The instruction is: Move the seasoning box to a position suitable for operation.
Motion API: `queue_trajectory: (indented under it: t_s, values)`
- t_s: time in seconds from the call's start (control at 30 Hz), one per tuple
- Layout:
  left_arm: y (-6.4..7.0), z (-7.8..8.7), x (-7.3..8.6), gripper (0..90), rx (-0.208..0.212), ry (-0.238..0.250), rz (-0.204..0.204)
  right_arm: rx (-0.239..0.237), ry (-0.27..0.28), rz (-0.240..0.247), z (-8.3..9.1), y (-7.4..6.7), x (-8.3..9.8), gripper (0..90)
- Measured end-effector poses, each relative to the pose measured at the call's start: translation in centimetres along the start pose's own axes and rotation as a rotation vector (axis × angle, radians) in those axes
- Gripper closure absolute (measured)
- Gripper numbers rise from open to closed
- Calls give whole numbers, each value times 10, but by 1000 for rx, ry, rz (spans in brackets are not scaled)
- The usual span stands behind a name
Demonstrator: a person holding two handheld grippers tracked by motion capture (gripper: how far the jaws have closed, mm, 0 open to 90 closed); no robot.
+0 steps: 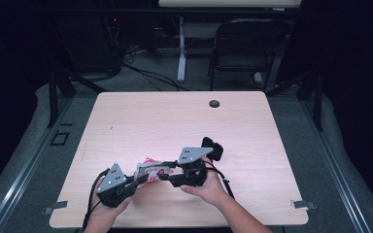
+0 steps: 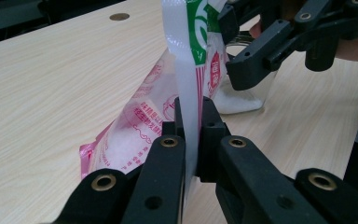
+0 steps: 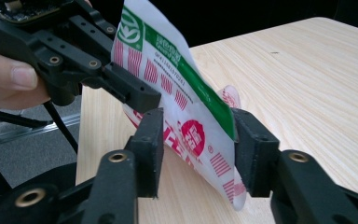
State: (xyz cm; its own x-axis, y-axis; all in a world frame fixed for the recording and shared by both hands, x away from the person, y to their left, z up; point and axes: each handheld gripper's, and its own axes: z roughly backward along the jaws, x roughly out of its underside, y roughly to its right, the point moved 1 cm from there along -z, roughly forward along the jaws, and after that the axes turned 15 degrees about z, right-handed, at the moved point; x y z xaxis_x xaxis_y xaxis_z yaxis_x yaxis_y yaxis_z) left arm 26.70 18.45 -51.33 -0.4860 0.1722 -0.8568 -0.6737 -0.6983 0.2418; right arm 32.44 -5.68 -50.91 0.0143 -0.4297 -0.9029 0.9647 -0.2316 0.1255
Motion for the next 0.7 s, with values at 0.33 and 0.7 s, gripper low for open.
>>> queue_trajectory:
  t_s: [0.33, 0.7]
  values:
    - [3, -6, -6, 900, 12, 4, -14, 18, -60, -26, 4, 1, 7, 713]
    - [5, -11, -7, 900, 31, 0, -17, 25, -106, -71, 9, -2, 9, 898]
